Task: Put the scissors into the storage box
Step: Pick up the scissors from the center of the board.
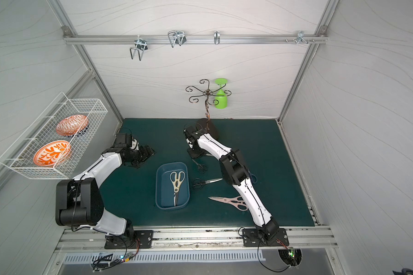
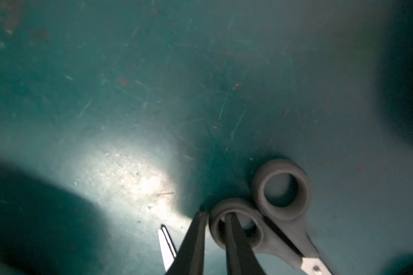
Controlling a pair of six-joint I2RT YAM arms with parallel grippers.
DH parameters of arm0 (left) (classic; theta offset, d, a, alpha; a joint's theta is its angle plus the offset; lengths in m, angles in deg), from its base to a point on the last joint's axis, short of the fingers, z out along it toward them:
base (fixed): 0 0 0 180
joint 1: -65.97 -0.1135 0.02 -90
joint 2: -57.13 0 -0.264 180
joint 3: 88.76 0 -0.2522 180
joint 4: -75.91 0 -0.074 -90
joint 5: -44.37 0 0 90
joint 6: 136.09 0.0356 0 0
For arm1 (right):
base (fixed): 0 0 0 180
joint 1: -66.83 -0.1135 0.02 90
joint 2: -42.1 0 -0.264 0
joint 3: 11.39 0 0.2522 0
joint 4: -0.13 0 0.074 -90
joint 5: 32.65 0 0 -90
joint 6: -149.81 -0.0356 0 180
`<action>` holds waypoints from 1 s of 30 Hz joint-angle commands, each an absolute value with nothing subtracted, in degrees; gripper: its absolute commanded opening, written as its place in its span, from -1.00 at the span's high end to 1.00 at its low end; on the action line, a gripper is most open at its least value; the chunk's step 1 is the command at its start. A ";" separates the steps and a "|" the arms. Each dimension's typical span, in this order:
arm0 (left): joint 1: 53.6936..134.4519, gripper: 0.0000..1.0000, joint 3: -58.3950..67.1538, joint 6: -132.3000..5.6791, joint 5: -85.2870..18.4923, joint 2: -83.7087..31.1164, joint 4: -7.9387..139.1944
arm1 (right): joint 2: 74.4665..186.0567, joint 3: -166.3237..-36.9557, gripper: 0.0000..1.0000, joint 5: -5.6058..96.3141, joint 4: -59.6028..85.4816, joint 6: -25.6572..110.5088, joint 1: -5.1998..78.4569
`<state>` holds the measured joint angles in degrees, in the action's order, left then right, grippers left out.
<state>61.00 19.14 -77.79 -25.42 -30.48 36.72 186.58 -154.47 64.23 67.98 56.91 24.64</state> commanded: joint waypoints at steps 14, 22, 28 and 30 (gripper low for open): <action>60.98 -0.77 18.60 -77.56 -25.32 -31.29 37.95 | 188.80 -151.17 1.00 62.95 68.50 56.64 23.76; 61.04 -0.77 18.43 -77.57 -25.40 -31.37 38.01 | 183.50 -154.48 1.00 63.66 69.79 56.55 24.21; 60.88 -0.77 18.30 -77.38 -25.75 -31.46 37.98 | 177.79 -156.42 1.00 65.12 71.78 57.01 24.14; 60.62 -0.77 18.16 -77.38 -25.82 -31.55 37.98 | 175.78 -156.62 1.00 65.57 72.77 56.43 23.85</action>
<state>60.98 19.14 -77.79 -25.46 -30.85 36.72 182.47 -154.27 64.53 69.94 57.20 24.13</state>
